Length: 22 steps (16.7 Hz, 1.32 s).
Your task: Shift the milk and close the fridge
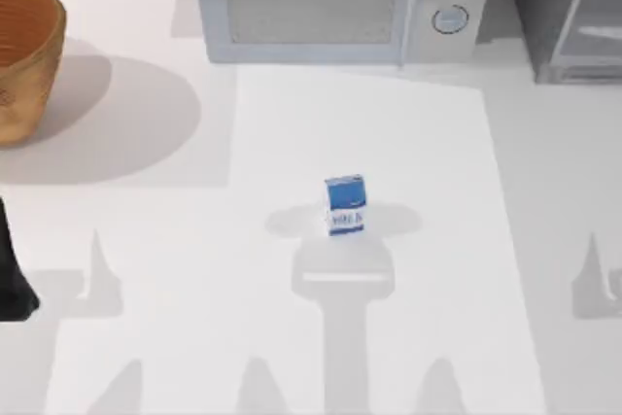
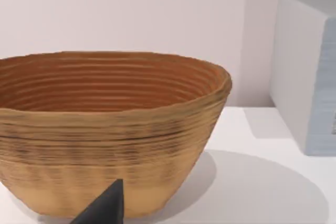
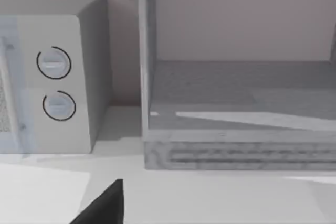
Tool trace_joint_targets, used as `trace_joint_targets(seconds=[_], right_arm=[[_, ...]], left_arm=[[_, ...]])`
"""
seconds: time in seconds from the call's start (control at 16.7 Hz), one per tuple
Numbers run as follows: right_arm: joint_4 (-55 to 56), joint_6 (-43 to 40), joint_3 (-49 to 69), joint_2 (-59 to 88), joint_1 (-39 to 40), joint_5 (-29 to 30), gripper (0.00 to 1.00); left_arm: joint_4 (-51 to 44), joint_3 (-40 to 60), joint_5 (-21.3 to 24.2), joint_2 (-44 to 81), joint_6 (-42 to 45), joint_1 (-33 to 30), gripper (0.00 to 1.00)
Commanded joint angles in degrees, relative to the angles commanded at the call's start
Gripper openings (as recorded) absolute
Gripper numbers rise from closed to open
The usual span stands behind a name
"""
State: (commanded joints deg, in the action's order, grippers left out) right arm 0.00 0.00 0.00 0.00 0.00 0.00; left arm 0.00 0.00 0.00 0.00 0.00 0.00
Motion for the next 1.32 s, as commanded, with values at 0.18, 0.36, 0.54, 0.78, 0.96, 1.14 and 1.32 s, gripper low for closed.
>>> trace_joint_targets(seconds=[0.18,0.36,0.54,0.78,0.96,1.14,1.32], right_arm=[[0.7,0.1,0.0,0.7,0.8,0.8,1.00],[5.5,0.3,0.2,5.7,6.3,6.4,1.00],[13.0,0.5,0.4,13.8,15.8,15.9,1.00],[24.7,0.7,0.7,26.3,31.2,31.2,1.00],[32.8,0.9,0.9,34.8,41.8,41.8,1.00],[38.9,1.0,1.2,41.0,49.5,49.6,1.00],[41.7,1.0,1.4,43.9,52.8,53.1,1.00]], left_arm=[[0.0,0.0,0.0,0.0,0.0,0.0,1.00],[0.0,0.0,0.0,0.0,0.0,0.0,1.00],[0.0,0.0,0.0,0.0,0.0,0.0,1.00],[0.0,0.0,0.0,0.0,0.0,0.0,1.00],[0.0,0.0,0.0,0.0,0.0,0.0,1.00],[0.0,0.0,0.0,0.0,0.0,0.0,1.00],[0.0,0.0,0.0,0.0,0.0,0.0,1.00]])
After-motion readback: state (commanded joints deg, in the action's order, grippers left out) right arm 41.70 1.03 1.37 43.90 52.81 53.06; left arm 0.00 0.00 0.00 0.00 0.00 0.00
